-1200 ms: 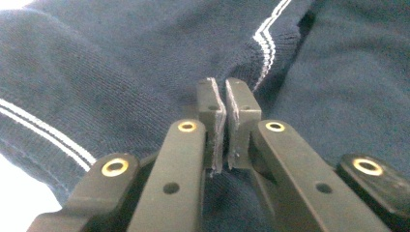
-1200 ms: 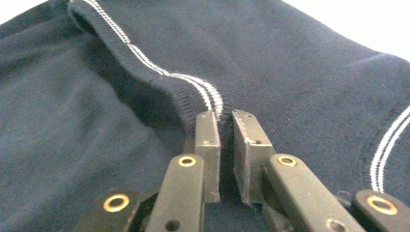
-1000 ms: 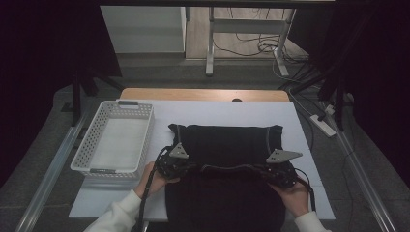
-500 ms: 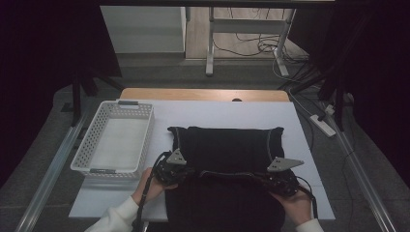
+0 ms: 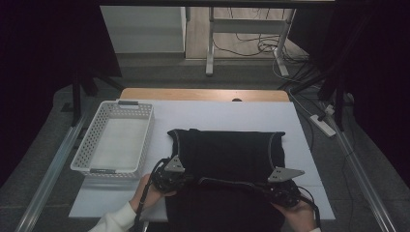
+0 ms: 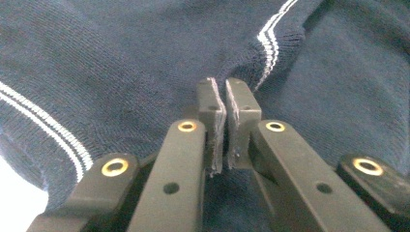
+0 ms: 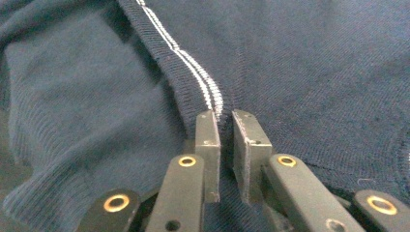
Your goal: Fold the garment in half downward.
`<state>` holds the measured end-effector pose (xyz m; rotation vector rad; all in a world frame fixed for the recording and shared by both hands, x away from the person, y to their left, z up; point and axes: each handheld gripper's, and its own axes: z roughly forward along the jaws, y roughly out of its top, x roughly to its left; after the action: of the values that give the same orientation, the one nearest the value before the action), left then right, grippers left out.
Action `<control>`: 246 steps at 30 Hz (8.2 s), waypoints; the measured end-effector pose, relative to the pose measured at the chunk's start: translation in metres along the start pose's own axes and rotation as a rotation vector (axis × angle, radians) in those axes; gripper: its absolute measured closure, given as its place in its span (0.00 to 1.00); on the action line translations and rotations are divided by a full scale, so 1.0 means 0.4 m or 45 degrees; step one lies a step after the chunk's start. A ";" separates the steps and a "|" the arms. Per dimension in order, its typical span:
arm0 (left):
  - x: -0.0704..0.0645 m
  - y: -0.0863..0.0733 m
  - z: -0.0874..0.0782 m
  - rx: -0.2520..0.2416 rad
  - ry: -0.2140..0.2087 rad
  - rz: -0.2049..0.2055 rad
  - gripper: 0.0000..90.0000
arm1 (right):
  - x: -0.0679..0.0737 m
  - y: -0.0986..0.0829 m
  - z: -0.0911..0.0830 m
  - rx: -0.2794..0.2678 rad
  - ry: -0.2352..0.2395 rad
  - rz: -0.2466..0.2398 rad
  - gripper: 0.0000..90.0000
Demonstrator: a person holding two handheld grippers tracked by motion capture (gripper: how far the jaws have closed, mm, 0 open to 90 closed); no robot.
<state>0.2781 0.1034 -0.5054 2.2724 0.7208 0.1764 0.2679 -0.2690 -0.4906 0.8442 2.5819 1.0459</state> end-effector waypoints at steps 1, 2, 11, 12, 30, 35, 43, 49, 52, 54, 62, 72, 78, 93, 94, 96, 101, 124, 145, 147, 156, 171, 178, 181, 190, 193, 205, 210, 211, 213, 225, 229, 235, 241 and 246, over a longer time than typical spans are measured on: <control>-0.003 -0.002 -0.002 0.000 0.000 0.003 0.95 | 0.003 -0.003 -0.001 0.003 0.001 -0.002 0.90; -0.006 -0.004 -0.003 -0.001 -0.002 0.003 0.95 | 0.007 -0.006 -0.003 0.005 0.003 -0.001 0.90; -0.020 -0.018 -0.010 0.006 -0.010 0.006 0.95 | 0.024 -0.020 -0.013 0.009 0.023 -0.009 0.91; -0.022 -0.019 -0.011 0.005 -0.012 0.006 0.95 | 0.026 -0.021 -0.014 0.009 0.021 -0.009 0.91; -0.103 -0.069 -0.050 0.009 -0.046 0.050 0.91 | 0.123 -0.084 -0.096 -0.031 0.083 -0.011 0.98; -0.101 -0.060 -0.046 -0.006 -0.034 0.047 0.76 | 0.092 -0.071 -0.080 -0.045 0.029 0.003 0.81; -0.036 -0.003 -0.055 -0.090 0.073 -0.065 0.32 | 0.022 -0.013 -0.035 -0.083 -0.025 0.072 0.50; 0.033 0.044 -0.036 -0.074 0.146 -0.103 0.30 | -0.032 0.033 -0.007 -0.097 -0.044 0.103 0.39; 0.062 0.070 -0.026 -0.065 0.155 -0.118 0.30 | -0.057 0.056 0.010 -0.097 -0.053 0.105 0.38; 0.076 0.085 -0.020 -0.066 0.167 -0.125 0.29 | -0.070 0.073 0.021 -0.090 -0.052 0.100 0.38; 0.142 0.147 -0.002 -0.058 0.223 -0.150 0.30 | -0.133 0.129 0.062 -0.077 -0.107 0.094 0.37; 0.231 0.200 0.021 -0.031 0.309 -0.180 0.30 | -0.242 0.146 0.080 -0.059 -0.174 0.180 0.36; 0.282 0.208 0.049 0.000 0.324 -0.220 0.31 | -0.299 0.163 0.088 -0.055 -0.204 0.214 0.36; 0.316 0.191 0.072 0.087 0.378 -0.255 0.33 | -0.370 0.165 0.129 0.011 -0.255 0.241 0.35; 0.318 0.189 0.072 0.092 0.378 -0.259 0.33 | -0.371 0.164 0.128 0.011 -0.254 0.243 0.35; 0.322 0.185 0.076 0.102 0.376 -0.262 0.33 | -0.373 0.163 0.127 0.014 -0.258 0.244 0.35; 0.329 0.177 0.106 0.163 0.361 -0.254 0.34 | -0.391 0.159 0.134 0.016 -0.260 0.255 0.35; 0.327 0.148 0.148 0.197 0.175 -0.258 0.65 | -0.489 0.093 0.145 0.154 -0.327 0.417 0.37; 0.289 0.177 0.059 0.044 0.384 -0.191 0.90 | -0.442 0.117 0.075 0.062 -0.347 0.326 0.83; 0.293 0.178 0.042 0.016 0.393 -0.205 0.90 | -0.441 0.120 0.062 0.041 -0.367 0.324 0.83; 0.313 0.173 0.001 -0.051 0.411 -0.247 0.90 | -0.451 0.120 0.009 -0.062 -0.434 0.354 0.84; 0.353 0.217 -0.043 -0.149 0.454 -0.291 0.90 | -0.483 0.189 -0.030 -0.162 -0.475 0.339 0.84; 0.380 0.262 -0.043 -0.176 0.474 -0.309 0.90 | -0.509 0.224 -0.036 -0.199 -0.499 0.352 0.84; 0.388 0.273 -0.029 -0.170 0.501 -0.335 0.82 | -0.524 0.231 -0.033 -0.227 -0.486 0.390 0.74; 0.324 0.270 -0.042 -0.156 0.432 -0.243 0.33 | -0.490 0.221 -0.019 -0.226 -0.461 0.392 0.34; 0.290 0.262 -0.043 -0.142 0.410 -0.196 0.32 | -0.454 0.212 -0.021 -0.240 -0.411 0.365 0.33; 0.230 0.210 -0.009 -0.112 0.265 -0.145 0.33 | -0.346 0.147 -0.010 -0.241 -0.274 0.297 0.33; 0.223 0.200 0.002 -0.100 0.248 -0.138 0.33 | -0.328 0.134 0.004 -0.221 -0.241 0.275 0.33; 0.221 0.195 0.002 -0.100 0.240 -0.138 0.33 | -0.324 0.133 0.006 -0.213 -0.235 0.273 0.33; 0.215 0.184 0.006 -0.088 0.234 -0.135 0.33 | -0.314 0.129 0.008 -0.205 -0.232 0.254 0.33; 0.183 0.160 0.021 -0.054 0.174 -0.086 0.33 | -0.261 0.117 0.031 -0.165 -0.185 0.201 0.33; 0.171 0.156 0.025 -0.040 0.156 -0.068 0.32 | -0.245 0.115 0.043 -0.147 -0.164 0.179 0.33; 0.143 0.140 0.030 -0.019 0.119 -0.046 0.32 | -0.209 0.107 0.039 -0.140 -0.134 0.157 0.33; 0.108 0.117 0.038 0.012 0.086 -0.016 0.32 | -0.169 0.093 0.035 -0.130 -0.108 0.145 0.33; 0.092 0.106 0.041 0.033 0.067 0.003 0.32 | -0.148 0.080 0.040 -0.107 -0.095 0.124 0.33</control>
<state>0.3330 0.0891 -0.4911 2.3009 0.7517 0.2300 0.3358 -0.2764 -0.4800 0.9768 2.4390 1.1191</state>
